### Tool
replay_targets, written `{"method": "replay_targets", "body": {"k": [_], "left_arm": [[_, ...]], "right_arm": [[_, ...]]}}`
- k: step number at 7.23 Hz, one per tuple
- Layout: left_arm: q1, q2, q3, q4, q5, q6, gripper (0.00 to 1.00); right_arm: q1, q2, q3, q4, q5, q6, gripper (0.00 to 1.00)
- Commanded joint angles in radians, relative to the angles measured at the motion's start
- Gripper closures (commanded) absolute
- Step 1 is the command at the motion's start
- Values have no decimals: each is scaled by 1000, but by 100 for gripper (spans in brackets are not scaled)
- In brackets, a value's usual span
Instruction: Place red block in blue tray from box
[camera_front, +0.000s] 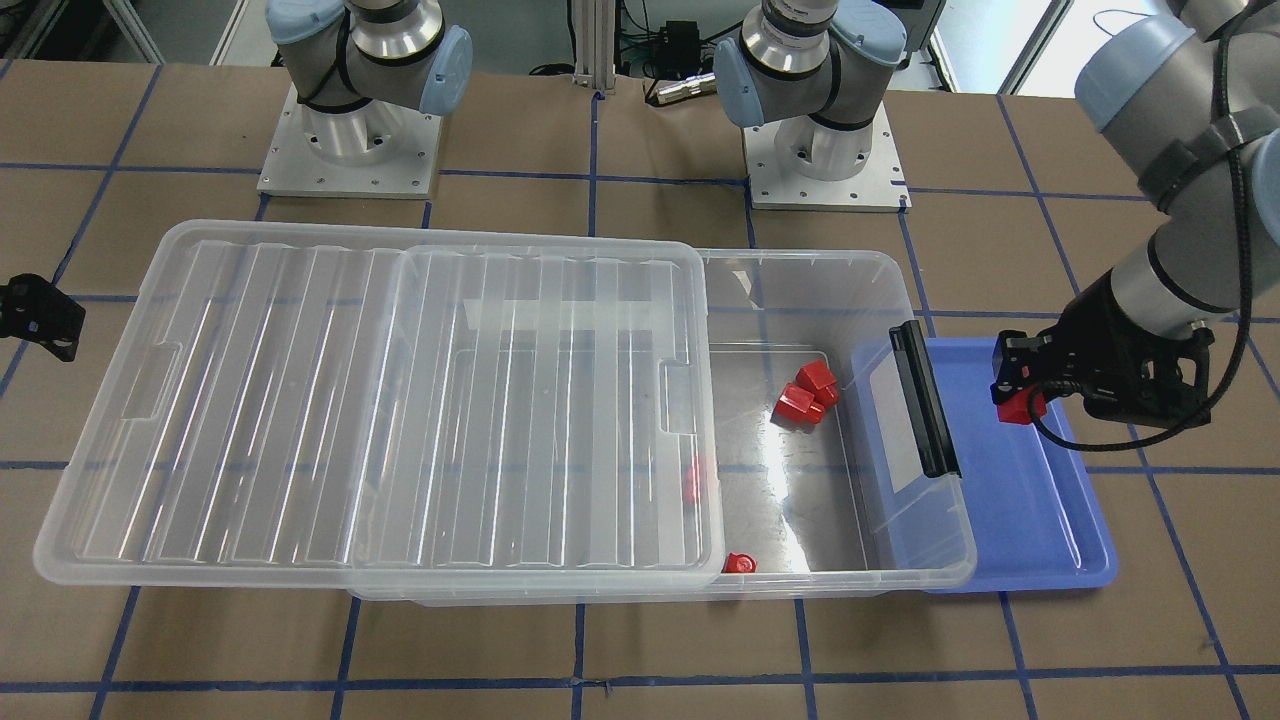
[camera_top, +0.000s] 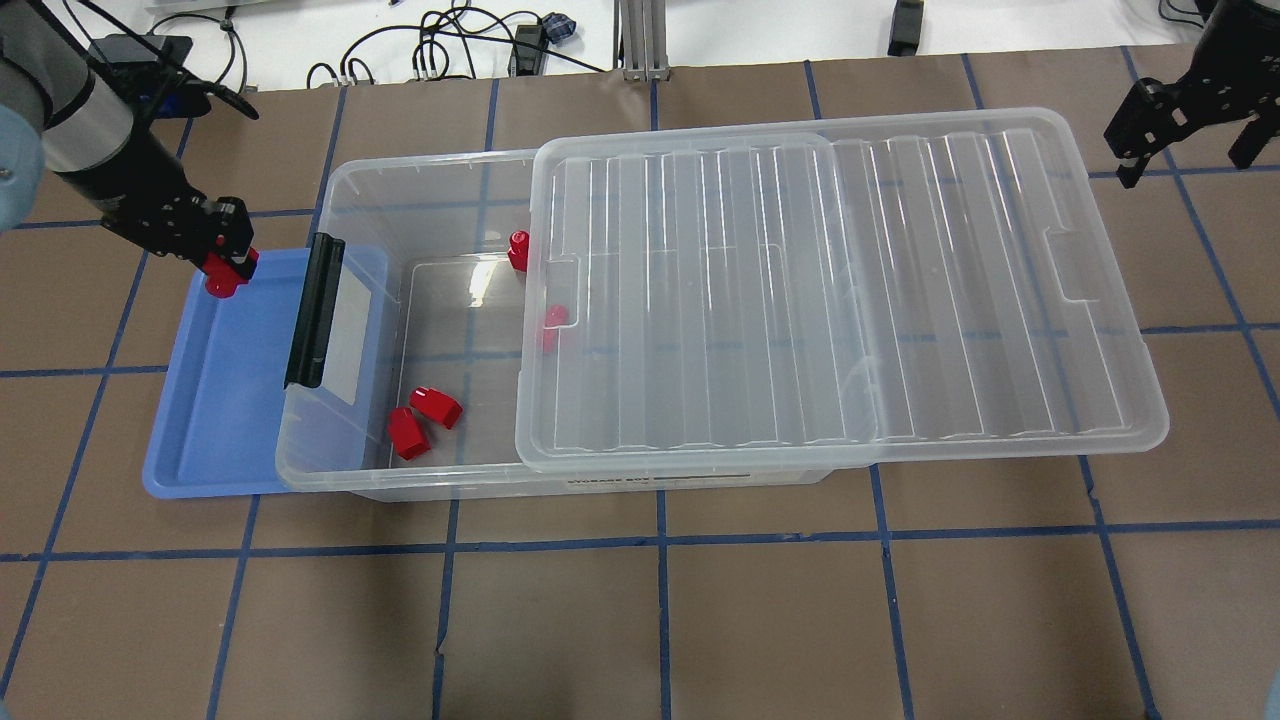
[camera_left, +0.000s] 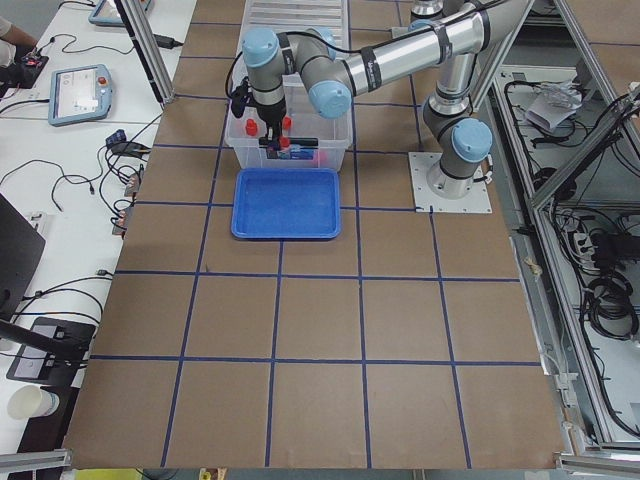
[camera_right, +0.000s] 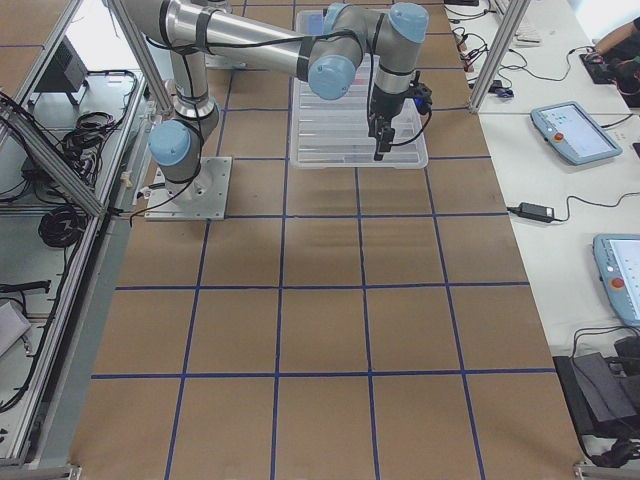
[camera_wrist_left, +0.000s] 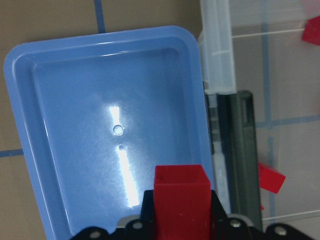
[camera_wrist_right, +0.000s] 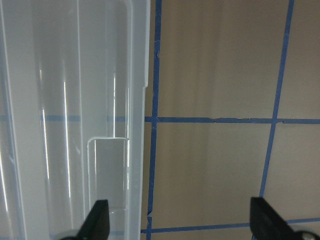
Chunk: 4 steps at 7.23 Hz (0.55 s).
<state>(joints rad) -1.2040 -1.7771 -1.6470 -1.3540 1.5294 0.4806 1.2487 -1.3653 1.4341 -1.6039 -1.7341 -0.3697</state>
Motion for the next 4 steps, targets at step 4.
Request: {"method": "replay_targets", "body": {"k": [4], "left_arm": [[127, -151, -211, 343, -44, 84, 100]], "right_arm": [[0, 6, 2, 4, -4, 3, 0]]}}
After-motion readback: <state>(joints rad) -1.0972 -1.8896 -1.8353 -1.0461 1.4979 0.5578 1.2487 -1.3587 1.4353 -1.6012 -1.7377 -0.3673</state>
